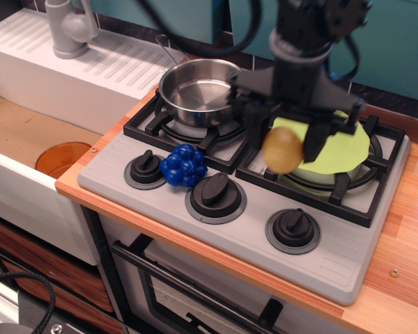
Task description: Put potato on plate and blueberry in pot or pan on stove
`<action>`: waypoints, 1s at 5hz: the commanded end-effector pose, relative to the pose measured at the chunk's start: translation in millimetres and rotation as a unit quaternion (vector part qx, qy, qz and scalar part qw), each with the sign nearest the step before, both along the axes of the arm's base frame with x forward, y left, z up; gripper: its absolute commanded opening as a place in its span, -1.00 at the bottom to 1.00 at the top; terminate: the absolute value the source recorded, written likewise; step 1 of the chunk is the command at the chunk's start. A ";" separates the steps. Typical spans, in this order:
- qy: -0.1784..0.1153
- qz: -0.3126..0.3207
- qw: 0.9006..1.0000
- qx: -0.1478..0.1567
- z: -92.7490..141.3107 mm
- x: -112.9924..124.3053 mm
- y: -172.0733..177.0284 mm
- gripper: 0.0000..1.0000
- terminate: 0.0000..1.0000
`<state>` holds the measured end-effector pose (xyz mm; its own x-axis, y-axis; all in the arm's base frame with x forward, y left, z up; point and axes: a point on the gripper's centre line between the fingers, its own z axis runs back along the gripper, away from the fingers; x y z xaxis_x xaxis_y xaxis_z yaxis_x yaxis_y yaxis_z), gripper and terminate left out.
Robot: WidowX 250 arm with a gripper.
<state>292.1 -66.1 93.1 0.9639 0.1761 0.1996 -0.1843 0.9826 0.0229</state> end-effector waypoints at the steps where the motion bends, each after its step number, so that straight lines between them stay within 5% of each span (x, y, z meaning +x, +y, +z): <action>1: -0.026 0.015 0.999 -0.010 -3.7 44.8 -15.0 -1.00 -1.00; 3: -0.026 0.009 0.999 -0.027 -16.1 80.2 -17.8 -1.00 -1.00; 4: -0.024 0.002 0.999 -0.028 -18.6 84.3 -17.8 1.00 -1.00; 5: -0.015 0.006 1.000 -0.026 -12.7 77.5 -18.9 1.00 -1.00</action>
